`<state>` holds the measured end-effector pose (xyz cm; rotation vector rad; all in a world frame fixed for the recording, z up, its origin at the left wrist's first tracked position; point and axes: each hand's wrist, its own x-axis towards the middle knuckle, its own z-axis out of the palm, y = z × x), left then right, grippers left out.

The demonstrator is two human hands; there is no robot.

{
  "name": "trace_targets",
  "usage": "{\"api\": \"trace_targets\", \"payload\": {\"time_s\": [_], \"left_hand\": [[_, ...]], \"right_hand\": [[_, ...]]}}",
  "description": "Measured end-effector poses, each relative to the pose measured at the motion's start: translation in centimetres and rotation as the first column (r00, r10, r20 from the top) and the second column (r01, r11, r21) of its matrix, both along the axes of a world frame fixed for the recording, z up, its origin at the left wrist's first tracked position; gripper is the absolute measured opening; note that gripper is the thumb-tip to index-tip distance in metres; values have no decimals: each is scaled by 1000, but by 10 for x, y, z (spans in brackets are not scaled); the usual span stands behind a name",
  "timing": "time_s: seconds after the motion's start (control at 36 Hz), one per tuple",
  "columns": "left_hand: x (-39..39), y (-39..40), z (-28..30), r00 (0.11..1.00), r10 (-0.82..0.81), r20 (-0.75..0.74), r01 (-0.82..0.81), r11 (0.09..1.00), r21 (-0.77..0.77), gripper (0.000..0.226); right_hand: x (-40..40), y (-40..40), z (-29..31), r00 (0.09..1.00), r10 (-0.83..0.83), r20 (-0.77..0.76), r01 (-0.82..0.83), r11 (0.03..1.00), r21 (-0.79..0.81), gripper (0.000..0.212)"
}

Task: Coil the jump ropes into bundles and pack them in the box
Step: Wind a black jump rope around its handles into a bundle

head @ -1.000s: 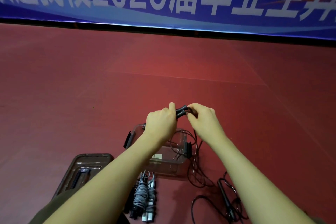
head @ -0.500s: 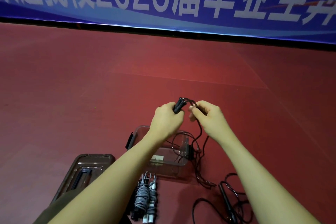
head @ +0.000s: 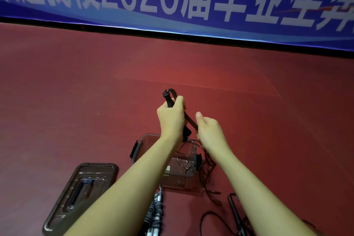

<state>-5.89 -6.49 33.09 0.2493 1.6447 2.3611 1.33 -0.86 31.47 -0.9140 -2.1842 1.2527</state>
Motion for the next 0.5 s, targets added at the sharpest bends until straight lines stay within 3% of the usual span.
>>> {"api": "trace_targets", "payload": {"time_s": [0.06,0.28,0.39,0.5], "left_hand": [[4,3,0,995,-24,95,17,997,74,27],[11,12,-1,906,-214,365,39,902,431,34],[13,14,-2,876,-287,387,46,849,526,34],[13,14,-4,850,-363,382,78,804,590,30]], "right_hand": [[0,-2,-4,997,-71,-2,71,990,120,42],[-7,-5,-14,986,-165,3,162,969,189,56],[-8,2,-13,981,-193,38,184,968,170,63],[-8,5,-14,981,-190,-25,192,963,190,62]]}}
